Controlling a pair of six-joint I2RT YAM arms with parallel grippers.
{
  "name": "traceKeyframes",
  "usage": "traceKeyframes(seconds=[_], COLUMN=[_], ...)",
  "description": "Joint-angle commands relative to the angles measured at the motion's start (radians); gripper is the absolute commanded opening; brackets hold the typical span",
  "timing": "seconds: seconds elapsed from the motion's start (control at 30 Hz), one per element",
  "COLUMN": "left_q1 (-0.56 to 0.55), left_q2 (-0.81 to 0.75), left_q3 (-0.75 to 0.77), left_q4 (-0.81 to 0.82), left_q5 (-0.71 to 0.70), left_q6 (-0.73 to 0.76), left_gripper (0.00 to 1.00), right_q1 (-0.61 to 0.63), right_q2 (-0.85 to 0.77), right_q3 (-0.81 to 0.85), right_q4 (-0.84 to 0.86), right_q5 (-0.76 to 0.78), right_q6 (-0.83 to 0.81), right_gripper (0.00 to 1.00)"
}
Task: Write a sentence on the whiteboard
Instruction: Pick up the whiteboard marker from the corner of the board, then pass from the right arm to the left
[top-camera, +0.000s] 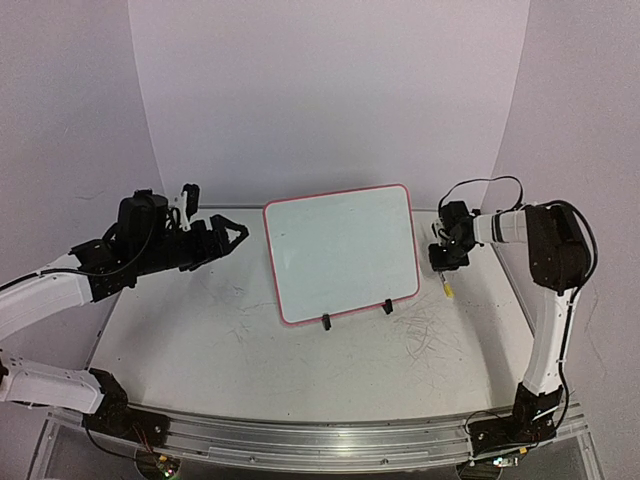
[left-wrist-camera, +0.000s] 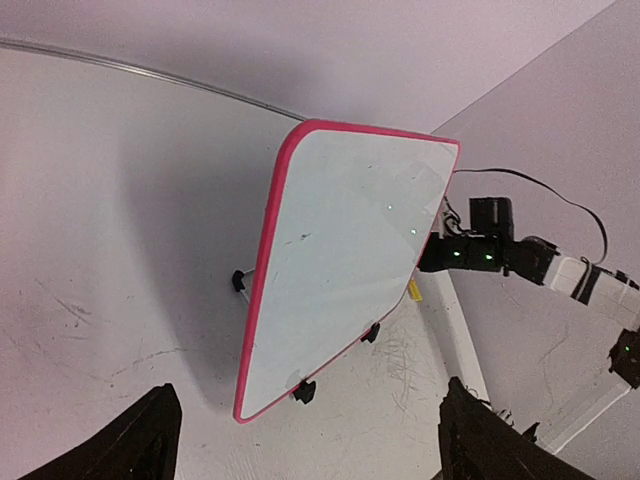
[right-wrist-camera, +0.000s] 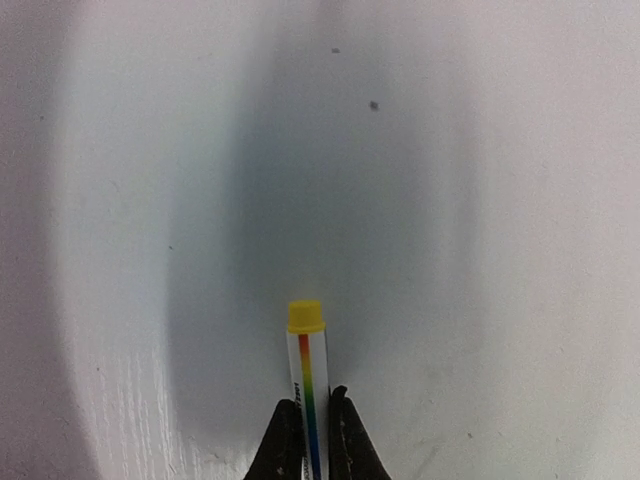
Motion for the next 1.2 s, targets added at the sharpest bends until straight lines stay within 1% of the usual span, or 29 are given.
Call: traceKeyframes(seconds=[0.0, 0.07, 0.13, 0.23, 0.27, 0.33, 0.37, 0.4, 0.43, 0.5, 0.53, 0.57, 0.63, 0.7, 0.77, 0.83, 0.87, 0.97, 1.07, 1.1, 1.17], left_q1=[0.004, 0.003, 0.003, -0.008, -0.025, -0.093, -0.138, -0.167, -0.203, -0.266, -0.292, -0.314, -0.329, -0.335, -0.337, -0.336, -0.336, -0.336, -0.34, -0.341, -0.344], left_q2=[-0.052, -0.083, -0.084, 0.003, 0.04, 0.101, 0.119, 0.129, 0.142, 0.17, 0.187, 0.208, 0.255, 0.306, 0.35, 0.37, 0.375, 0.396, 0.438, 0.465, 0.509], left_q3=[0.026, 0.005, -0.017, 0.014, 0.035, 0.065, 0.068, 0.058, 0.043, 0.006, -0.006, -0.011, -0.016, 0.006, 0.037, 0.056, 0.056, 0.057, 0.079, 0.099, 0.14], left_q4=[-0.1, -0.075, 0.014, 0.105, 0.111, 0.13, 0.158, 0.222, 0.298, 0.45, 0.518, 0.585, 0.718, 0.796, 0.82, 0.82, 0.82, 0.816, 0.814, 0.809, 0.792], left_q5=[-0.088, -0.116, -0.085, 0.087, 0.123, 0.141, 0.144, 0.16, 0.182, 0.178, 0.163, 0.146, 0.167, 0.187, 0.215, 0.25, 0.247, 0.224, 0.25, 0.271, 0.317], left_q6=[-0.179, -0.244, -0.262, -0.237, -0.215, -0.147, -0.107, -0.084, -0.059, -0.03, -0.019, -0.011, -0.017, -0.017, 0.008, 0.046, 0.057, 0.085, 0.103, 0.106, 0.102], left_gripper=[0.9, 0.9, 0.9, 0.84, 0.82, 0.81, 0.81, 0.82, 0.82, 0.82, 0.81, 0.81, 0.79, 0.75, 0.73, 0.72, 0.72, 0.75, 0.8, 0.79, 0.75], right_q1=[0.006, 0.009, 0.018, 0.062, 0.082, 0.129, 0.146, 0.149, 0.157, 0.203, 0.245, 0.286, 0.391, 0.459, 0.507, 0.542, 0.553, 0.573, 0.604, 0.618, 0.639], right_q2=[-0.256, -0.379, -0.529, -0.798, -0.861, -0.971, -1.016, -1.036, -1.055, -1.06, -1.056, -1.046, -1.016, -0.973, -0.935, -0.919, -0.917, -0.927, -0.932, -0.932, -0.929], right_q3=[-0.151, -0.25, -0.397, -0.592, -0.647, -0.724, -0.743, -0.76, -0.774, -0.778, -0.776, -0.769, -0.752, -0.739, -0.736, -0.726, -0.721, -0.707, -0.645, -0.624, -0.591], right_q4=[0.116, 0.173, 0.281, 0.468, 0.517, 0.554, 0.558, 0.581, 0.621, 0.712, 0.76, 0.807, 0.888, 0.99, 1.095, 1.118, 1.097, 1.035, 0.878, 0.831, 0.761], right_q5=[0.17, 0.182, 0.16, -0.058, -0.123, -0.188, -0.234, -0.33, -0.411, -0.569, -0.611, -0.621, -0.579, -0.52, -0.444, -0.34, -0.27, -0.153, -0.033, 0.018, 0.108], right_q6=[0.145, 0.203, 0.271, 0.339, 0.345, 0.367, 0.384, 0.398, 0.422, 0.482, 0.513, 0.543, 0.602, 0.701, 0.802, 0.882, 0.914, 0.978, 1.008, 1.02, 1.053], right_gripper=[0.0, 0.0, 0.0, 0.0, 0.0, 0.0, 0.0, 0.0, 0.0, 0.0, 0.0, 0.0, 0.0, 0.0, 0.0, 0.0, 0.0, 0.0, 0.0, 0.0, 0.0])
